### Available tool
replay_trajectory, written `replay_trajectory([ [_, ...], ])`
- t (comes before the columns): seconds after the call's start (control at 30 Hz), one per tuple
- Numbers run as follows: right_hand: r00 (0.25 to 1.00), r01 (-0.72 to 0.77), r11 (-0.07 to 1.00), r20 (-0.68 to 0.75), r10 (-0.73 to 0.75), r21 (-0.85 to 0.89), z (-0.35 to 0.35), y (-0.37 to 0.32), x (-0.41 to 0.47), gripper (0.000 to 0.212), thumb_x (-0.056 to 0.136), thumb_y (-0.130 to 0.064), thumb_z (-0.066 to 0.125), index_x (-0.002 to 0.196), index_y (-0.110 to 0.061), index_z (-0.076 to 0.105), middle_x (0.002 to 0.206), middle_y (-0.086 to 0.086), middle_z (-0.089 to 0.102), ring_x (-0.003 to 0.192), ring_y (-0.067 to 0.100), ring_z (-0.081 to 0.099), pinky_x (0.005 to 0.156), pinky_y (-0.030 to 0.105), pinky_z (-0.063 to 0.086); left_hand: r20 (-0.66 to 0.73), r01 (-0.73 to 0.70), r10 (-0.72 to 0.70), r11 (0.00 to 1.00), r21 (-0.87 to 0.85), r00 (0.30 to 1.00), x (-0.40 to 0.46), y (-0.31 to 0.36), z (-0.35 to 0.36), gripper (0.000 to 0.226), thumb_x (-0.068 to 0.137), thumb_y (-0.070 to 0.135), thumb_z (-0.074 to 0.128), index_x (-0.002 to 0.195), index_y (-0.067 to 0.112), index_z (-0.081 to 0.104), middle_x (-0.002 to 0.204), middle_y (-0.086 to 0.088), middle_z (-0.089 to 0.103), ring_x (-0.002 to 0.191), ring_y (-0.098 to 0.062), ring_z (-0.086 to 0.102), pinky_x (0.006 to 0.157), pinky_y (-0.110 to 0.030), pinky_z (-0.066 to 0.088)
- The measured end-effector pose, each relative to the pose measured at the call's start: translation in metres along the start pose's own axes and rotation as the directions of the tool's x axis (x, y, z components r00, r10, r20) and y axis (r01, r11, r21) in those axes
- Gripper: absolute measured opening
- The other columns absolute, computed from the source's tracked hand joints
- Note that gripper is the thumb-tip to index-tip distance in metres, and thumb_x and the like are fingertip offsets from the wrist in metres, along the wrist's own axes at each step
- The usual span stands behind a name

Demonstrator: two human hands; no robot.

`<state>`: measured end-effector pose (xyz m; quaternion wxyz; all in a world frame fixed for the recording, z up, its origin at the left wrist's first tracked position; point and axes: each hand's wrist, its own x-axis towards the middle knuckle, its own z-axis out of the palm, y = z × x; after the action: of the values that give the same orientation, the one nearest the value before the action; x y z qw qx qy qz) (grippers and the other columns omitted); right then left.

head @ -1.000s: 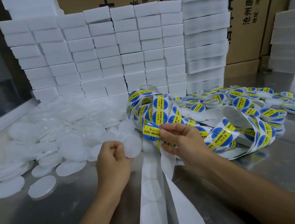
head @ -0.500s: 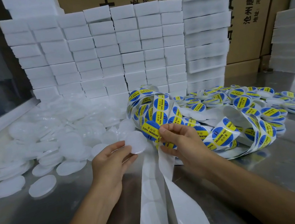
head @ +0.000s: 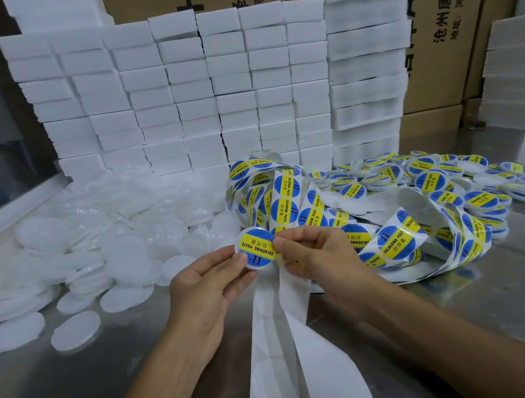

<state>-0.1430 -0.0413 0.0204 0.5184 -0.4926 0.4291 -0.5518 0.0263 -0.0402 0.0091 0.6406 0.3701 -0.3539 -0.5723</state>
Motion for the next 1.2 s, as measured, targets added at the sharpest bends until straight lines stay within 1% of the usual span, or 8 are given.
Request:
replay_trajectory([
  [0.1,1.0,0.006,1.0,-0.012,-0.006,-0.023,0.0007,-0.0004,-0.0008,0.002,0.082,-0.018,0.075,0.083,-0.02,0.076,0.086,0.0,0.078,0.084,0.016,0.072,0.089,0.04,0.056,0.008,-0.001,0.001,1.0,0.013,1.0,-0.0005,0.0003,-0.0007,0.042,0.059,0.009,0.077,0.097,-0.006,0.067,0.088,-0.019,0.075,0.083,-0.028,0.074,0.064,-0.028,0.059],
  [0.2,1.0,0.013,0.999,-0.027,-0.014,-0.029,0.001,-0.0008,-0.0016,0.002,0.084,-0.017,0.074,0.083,-0.019,0.075,0.085,0.001,0.078,0.099,0.031,0.068,0.091,0.045,0.055,0.01,0.0,0.0,1.0,0.021,1.0,-0.0005,0.0005,-0.0011,0.042,0.057,0.009,0.078,0.096,-0.005,0.068,0.088,-0.019,0.075,0.083,-0.028,0.074,0.064,-0.028,0.059],
  [0.37,1.0,0.02,0.999,-0.013,-0.02,-0.026,0.0001,-0.002,-0.0025,0.002,0.084,-0.017,0.074,0.084,-0.019,0.075,0.085,-0.001,0.078,0.101,0.027,0.068,0.09,0.045,0.055,0.002,-0.002,0.002,0.999,0.048,1.0,-0.0009,0.0013,0.0,0.041,0.058,0.008,0.078,0.095,-0.004,0.068,0.086,-0.018,0.075,0.081,-0.027,0.074,0.063,-0.028,0.059],
  [0.6,0.999,0.04,0.998,-0.003,-0.04,-0.044,-0.001,0.0001,-0.0017,0.003,0.083,-0.018,0.074,0.083,-0.021,0.075,0.085,-0.002,0.078,0.083,0.012,0.072,0.086,0.041,0.057,-0.02,-0.031,0.033,0.995,0.09,0.999,-0.0013,0.0007,0.001,0.024,0.07,0.001,0.076,0.093,-0.004,0.069,0.084,-0.018,0.075,0.078,-0.028,0.074,0.062,-0.027,0.059],
  [0.77,0.999,0.05,0.998,0.002,-0.05,-0.049,-0.0018,0.0015,-0.0018,0.004,0.083,-0.018,0.074,0.083,-0.021,0.075,0.085,-0.003,0.078,0.084,0.012,0.072,0.084,0.038,0.058,-0.034,-0.061,0.065,0.993,0.097,0.997,-0.003,0.0011,0.0029,0.017,0.074,-0.002,0.075,0.09,-0.003,0.069,0.08,-0.017,0.075,0.073,-0.026,0.074,0.06,-0.026,0.058],
  [1.0,0.995,0.097,0.993,-0.015,-0.098,-0.066,-0.0018,0.0036,-0.0012,0.006,0.083,-0.016,0.075,0.084,-0.021,0.076,0.084,-0.004,0.078,0.082,0.008,0.073,0.071,0.023,0.06,-0.03,-0.084,0.088,0.991,0.103,0.996,-0.0057,0.0026,0.0043,0.016,0.074,-0.003,0.074,0.089,-0.003,0.069,0.081,-0.017,0.075,0.075,-0.027,0.074,0.061,-0.026,0.058],
  [1.1,0.987,0.152,0.985,-0.039,-0.155,-0.08,-0.002,0.0044,-0.0016,0.007,0.08,-0.014,0.078,0.087,-0.015,0.077,0.084,-0.002,0.078,0.082,0.01,0.074,0.067,0.017,0.056,-0.025,-0.102,0.105,0.989,0.107,0.994,-0.0073,0.0033,0.0049,0.013,0.075,-0.004,0.074,0.087,0.0,0.07,0.08,-0.016,0.075,0.074,-0.026,0.074,0.061,-0.025,0.058],
  [1.2,0.98,0.181,0.979,-0.067,-0.188,-0.091,-0.0021,0.0048,-0.0012,0.015,0.076,-0.014,0.082,0.089,-0.008,0.077,0.082,0.002,0.077,0.081,0.016,0.075,0.069,0.019,0.057,-0.013,-0.117,0.119,0.986,0.12,0.993,-0.0089,0.0037,0.0064,0.014,0.074,-0.005,0.074,0.085,0.001,0.071,0.08,-0.017,0.075,0.074,-0.026,0.074,0.061,-0.025,0.058],
])
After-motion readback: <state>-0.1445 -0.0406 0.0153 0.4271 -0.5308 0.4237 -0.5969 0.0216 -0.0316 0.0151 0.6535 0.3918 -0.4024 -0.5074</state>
